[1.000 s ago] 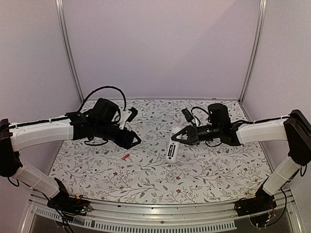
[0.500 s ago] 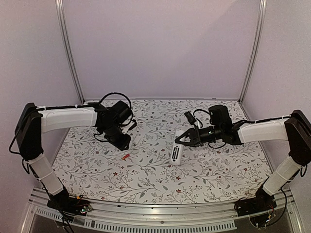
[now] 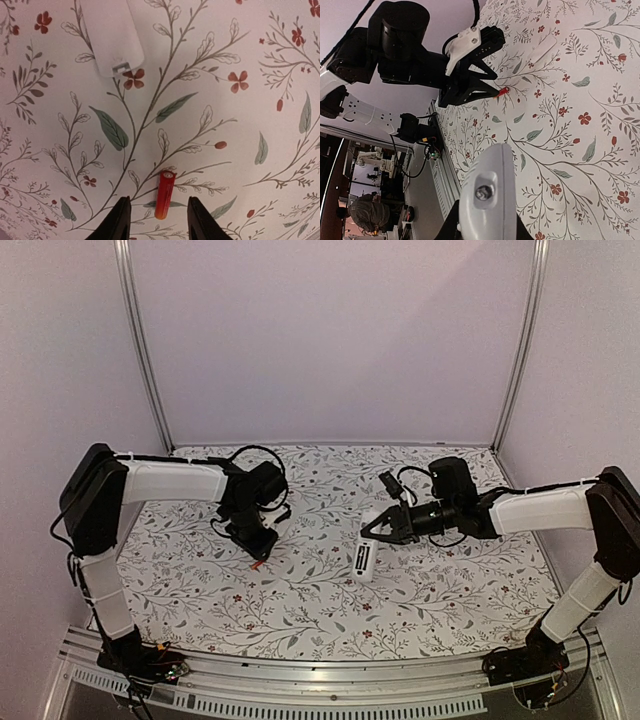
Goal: Load the batteries into the remote control
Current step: Pick up the battery from the center of the board.
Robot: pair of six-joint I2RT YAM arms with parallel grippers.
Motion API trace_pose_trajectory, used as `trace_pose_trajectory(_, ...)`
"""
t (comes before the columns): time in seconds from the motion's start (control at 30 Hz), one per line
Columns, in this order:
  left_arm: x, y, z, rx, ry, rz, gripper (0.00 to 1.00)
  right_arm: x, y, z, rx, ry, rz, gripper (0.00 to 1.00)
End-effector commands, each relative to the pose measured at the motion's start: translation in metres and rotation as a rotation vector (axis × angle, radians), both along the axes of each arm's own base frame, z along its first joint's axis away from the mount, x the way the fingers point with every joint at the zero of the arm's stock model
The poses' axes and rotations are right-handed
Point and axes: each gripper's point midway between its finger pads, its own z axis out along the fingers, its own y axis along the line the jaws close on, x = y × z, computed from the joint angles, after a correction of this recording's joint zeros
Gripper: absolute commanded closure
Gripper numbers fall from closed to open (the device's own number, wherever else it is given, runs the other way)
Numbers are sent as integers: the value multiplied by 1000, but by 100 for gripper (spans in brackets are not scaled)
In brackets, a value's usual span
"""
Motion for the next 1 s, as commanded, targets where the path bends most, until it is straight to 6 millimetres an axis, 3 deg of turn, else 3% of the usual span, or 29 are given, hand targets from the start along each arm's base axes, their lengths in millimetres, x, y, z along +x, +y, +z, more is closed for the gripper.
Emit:
trace_pose_trajectory(0.0, 1, -8, -6, 8, 18, -42, 62, 2, 0, 14, 20, -41, 1, 100)
trace_pose_trajectory(0.37, -12, -8, -23, 39, 84, -75, 75, 3, 0, 12, 14, -45, 0, 100)
trace_pose_trajectory(0.6, -11, -14, -17, 32, 39, -80, 89, 6, 0, 9, 7, -47, -10, 100)
trace_pose_trajectory(0.77, 3, -39, 21, -152, -80, -48, 99, 12, 2, 19, 36, -79, -36, 100)
trace_pose_trajectory(0.83, 8, -51, 46, -256, -145, -29, 100, 15, 4, 24, 51, -83, -44, 100)
trace_pose_trajectory(0.97, 5, -88, 119, -554, -283, -34, 100, 19, 13, 35, 88, -99, -52, 100)
